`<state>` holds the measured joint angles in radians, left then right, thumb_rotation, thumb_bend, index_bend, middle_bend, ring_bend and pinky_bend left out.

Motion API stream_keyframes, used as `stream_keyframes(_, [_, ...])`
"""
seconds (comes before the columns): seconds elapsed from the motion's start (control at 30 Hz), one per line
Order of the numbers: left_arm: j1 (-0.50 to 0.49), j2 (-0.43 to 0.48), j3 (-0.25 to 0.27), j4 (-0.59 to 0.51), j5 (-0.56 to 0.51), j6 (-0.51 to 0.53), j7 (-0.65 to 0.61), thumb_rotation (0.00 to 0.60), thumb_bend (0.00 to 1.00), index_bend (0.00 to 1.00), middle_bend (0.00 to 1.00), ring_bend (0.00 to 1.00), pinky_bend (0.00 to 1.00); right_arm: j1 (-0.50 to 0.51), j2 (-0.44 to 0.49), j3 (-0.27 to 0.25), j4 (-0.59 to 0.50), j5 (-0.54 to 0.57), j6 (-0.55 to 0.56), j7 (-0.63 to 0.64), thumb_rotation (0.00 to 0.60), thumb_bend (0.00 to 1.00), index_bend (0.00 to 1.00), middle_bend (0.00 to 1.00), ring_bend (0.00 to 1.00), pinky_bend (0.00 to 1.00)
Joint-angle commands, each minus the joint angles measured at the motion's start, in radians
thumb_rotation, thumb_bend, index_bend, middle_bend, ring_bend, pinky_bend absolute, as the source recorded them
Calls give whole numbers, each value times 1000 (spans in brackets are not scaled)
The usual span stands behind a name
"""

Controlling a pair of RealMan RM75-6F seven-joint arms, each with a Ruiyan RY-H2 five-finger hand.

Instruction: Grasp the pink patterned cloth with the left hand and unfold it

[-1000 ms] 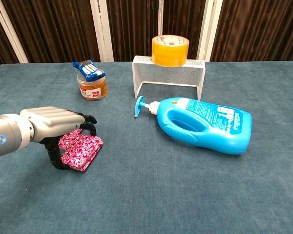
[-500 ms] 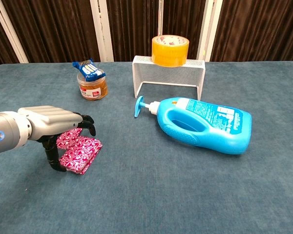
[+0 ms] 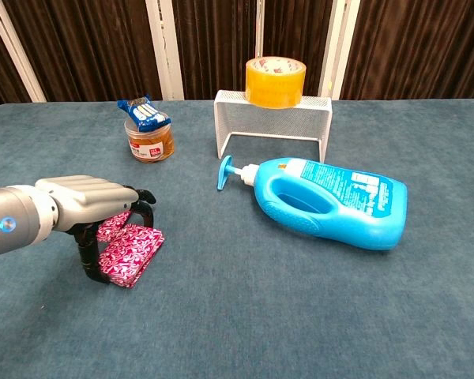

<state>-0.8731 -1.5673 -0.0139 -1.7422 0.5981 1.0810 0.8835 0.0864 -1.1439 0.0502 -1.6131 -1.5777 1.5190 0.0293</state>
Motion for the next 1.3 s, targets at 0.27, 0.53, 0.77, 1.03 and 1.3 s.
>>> stream_keyframes(0.27, [30, 62, -6, -85, 105, 42, -70, 600, 443, 525, 0, 0, 0, 1, 1, 1, -1, 0, 0, -1, 600, 363, 0, 0, 0, 87])
stream_keyframes(0.53, [99, 216, 83, -181, 178, 90, -96, 600, 443, 533, 0, 0, 0, 0, -2, -2, 1, -4, 1, -6, 600, 363, 0, 0, 0, 87])
stream_keyframes(0.77, [169, 262, 160, -134, 233, 71, -170, 600, 442, 522, 0, 0, 0, -1, -4, -2, -2, -1, 0, -12, 600, 364, 0, 0, 0, 87])
stream_keyframes(1.03, [205, 212, 168, -22, 249, 29, -220, 600, 432, 479, 0, 0, 0, -2, -4, -2, -5, 2, -1, -16, 600, 363, 0, 0, 0, 87])
stream_keyframes(1.3, [207, 198, 151, -4, 224, 4, -203, 600, 178, 196, 0, 0, 0, -2, -2, -1, -4, 3, -1, -12, 600, 363, 0, 0, 0, 87])
